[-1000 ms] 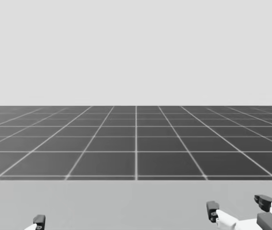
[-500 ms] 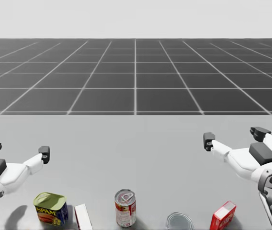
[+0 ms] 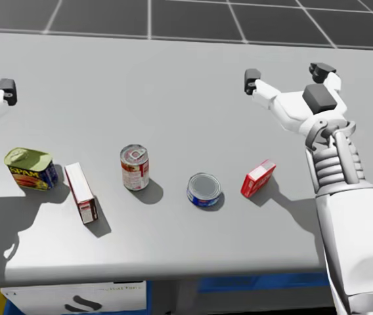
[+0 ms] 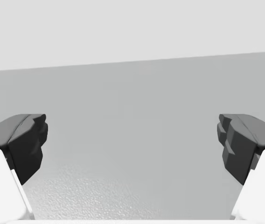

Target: Grasp the tuna can and hold it up.

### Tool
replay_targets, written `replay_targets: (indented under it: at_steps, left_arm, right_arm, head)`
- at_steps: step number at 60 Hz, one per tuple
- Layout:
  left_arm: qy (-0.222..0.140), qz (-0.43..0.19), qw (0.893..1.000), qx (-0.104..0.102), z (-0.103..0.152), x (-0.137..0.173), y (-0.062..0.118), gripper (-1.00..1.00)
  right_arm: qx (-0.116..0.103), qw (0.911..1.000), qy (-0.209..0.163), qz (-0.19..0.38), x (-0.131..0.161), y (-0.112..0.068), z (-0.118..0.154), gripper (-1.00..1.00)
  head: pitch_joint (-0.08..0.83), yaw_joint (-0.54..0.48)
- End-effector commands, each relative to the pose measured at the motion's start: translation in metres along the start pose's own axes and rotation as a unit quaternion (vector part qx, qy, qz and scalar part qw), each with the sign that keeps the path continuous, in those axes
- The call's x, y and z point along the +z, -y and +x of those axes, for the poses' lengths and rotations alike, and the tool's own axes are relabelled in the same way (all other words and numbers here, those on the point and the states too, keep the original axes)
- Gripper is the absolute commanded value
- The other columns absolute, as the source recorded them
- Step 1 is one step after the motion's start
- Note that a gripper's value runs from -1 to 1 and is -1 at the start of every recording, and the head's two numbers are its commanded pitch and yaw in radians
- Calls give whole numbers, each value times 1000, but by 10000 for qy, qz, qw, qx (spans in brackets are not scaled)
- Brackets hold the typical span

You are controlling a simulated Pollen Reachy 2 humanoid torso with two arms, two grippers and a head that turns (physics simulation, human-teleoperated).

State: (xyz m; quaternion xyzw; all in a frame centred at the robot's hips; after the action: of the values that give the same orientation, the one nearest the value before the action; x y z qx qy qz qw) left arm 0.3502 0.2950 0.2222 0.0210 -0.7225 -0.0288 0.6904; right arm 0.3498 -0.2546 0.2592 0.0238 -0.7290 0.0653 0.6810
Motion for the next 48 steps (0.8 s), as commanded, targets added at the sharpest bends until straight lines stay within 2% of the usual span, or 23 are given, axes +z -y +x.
replay_targets:
  at_steps: [1, 13, 20, 22, 24, 26, 30, 32, 33, 36, 44, 48]
  left_arm:
    - [21, -3, 10000, 19, 1, 1, 1, -1000]
    - [46, 3, 10000, 43, 3, 1, 1, -1000]
    - [63, 38, 10000, 60, 4, 1, 1, -1000]
    - [59, 43, 10000, 63, 4, 2, 1, -1000]
    - [33, 63, 10000, 66, 3, 1, 1, -1000]
    - [5, 84, 9999, 64, 2, 1, 1, -1000]
    - [-49, 106, 9999, 44, 0, 0, 1, -1000]
    - [-56, 110, 9999, 36, 0, 0, 1, -1000]
    - [-59, 106, 9999, 37, 0, -1, 1, -1000]
    - [-59, 105, 9999, 36, 0, -1, 1, -1000]
    - [-71, 126, 9999, 47, 0, -1, 1, -1000]
    - [-82, 127, 9999, 44, -1, -1, 1, -1000]
  right_arm:
    - [32, 10000, 5, -6, 0, -1, 0, -1000]
    - [161, 9999, 25, 54, 2, -9, 1, -1000]
    - [-63, 9994, 2, 354, 15, -13, 13, -1000]
    - [-38, 9992, 23, 401, 19, -14, 15, -1000]
    - [91, 9992, 55, 385, 26, -17, 20, -1000]
    - [99, 9991, 56, 405, 31, -20, 22, -1000]
    - [242, 9981, 180, 541, 51, -31, 29, -1000]
    - [218, 9977, 166, 616, 57, -34, 30, -1000]
    - [119, 9976, 145, 671, 66, -39, 31, -1000]
    - [167, 9968, 144, 771, 75, -43, 33, -1000]
    - [6, 9942, 27, 1078, 109, -55, 29, -1000]
    - [-228, 9919, -103, 1246, 128, -60, 24, -1000]
  head:
    - [725, -154]
    - [752, -176]
    - [742, -173]
    - [741, -173]
    - [739, -175]
    - [738, -175]
    - [737, -175]
    - [738, -175]
    - [738, -174]
    - [738, -174]
    - [738, -170]
    - [738, -169]
